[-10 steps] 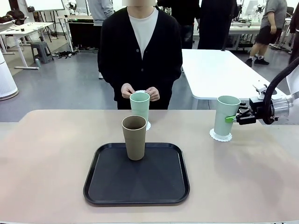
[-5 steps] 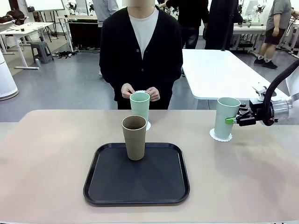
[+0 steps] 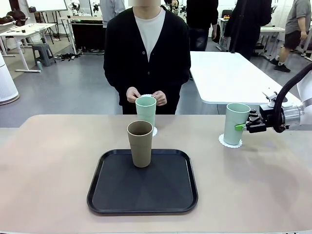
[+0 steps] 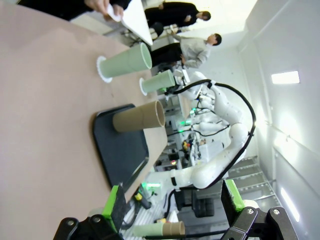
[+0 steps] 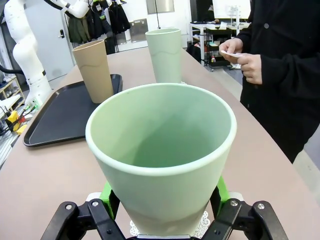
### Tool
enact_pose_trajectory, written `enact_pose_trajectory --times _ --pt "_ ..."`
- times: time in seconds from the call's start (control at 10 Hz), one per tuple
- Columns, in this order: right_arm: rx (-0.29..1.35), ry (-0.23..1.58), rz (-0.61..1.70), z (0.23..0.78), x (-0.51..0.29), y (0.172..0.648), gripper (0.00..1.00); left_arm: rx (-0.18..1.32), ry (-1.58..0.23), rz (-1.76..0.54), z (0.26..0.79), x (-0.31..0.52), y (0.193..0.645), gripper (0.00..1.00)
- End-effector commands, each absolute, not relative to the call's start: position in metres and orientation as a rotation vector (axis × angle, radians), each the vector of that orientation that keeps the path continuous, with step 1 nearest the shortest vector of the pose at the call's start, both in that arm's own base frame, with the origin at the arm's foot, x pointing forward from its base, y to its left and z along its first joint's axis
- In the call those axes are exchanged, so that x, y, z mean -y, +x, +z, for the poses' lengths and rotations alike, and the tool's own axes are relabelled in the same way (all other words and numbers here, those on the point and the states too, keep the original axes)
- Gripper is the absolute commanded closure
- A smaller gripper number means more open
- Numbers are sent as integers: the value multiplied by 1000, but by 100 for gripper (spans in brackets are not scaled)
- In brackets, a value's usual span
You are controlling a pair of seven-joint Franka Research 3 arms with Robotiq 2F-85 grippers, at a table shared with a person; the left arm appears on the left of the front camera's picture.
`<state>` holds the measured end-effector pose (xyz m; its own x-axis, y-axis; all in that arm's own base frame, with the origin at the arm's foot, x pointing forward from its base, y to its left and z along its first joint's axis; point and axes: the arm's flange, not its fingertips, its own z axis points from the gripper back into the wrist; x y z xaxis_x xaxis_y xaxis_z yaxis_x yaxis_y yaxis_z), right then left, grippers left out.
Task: Place coasters on the table and set cups on them.
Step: Take one Reusable plastic cup from the Flat Tray and place it on a coaster set by the human.
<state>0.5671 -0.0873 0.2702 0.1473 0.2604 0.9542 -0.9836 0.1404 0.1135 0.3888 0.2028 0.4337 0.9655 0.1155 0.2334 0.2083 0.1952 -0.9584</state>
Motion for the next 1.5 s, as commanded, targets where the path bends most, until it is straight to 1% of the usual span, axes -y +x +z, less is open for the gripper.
enact_pose_trajectory --times 0.0,0.1,0.4,0.8,1.1,1.2,1.4 --pt "977 986 1133 269 87 577 3 293 -1380 -63 435 -203 388 0" --pt "970 994 1135 269 87 577 0 293 -1380 -63 435 -203 388 0" --pt "949 959 1141 272 88 574 0 293 -1380 -63 435 -203 388 0" --pt "839 903 1209 275 93 570 0 293 -1380 -63 435 -203 388 0" --pt "761 861 1212 272 101 570 0 293 -1380 -63 435 -203 388 0" --pt "749 840 1197 272 105 570 0 293 -1380 -63 435 -203 388 0" --pt "669 754 1183 276 117 566 0 293 -1380 -63 435 -203 388 0"
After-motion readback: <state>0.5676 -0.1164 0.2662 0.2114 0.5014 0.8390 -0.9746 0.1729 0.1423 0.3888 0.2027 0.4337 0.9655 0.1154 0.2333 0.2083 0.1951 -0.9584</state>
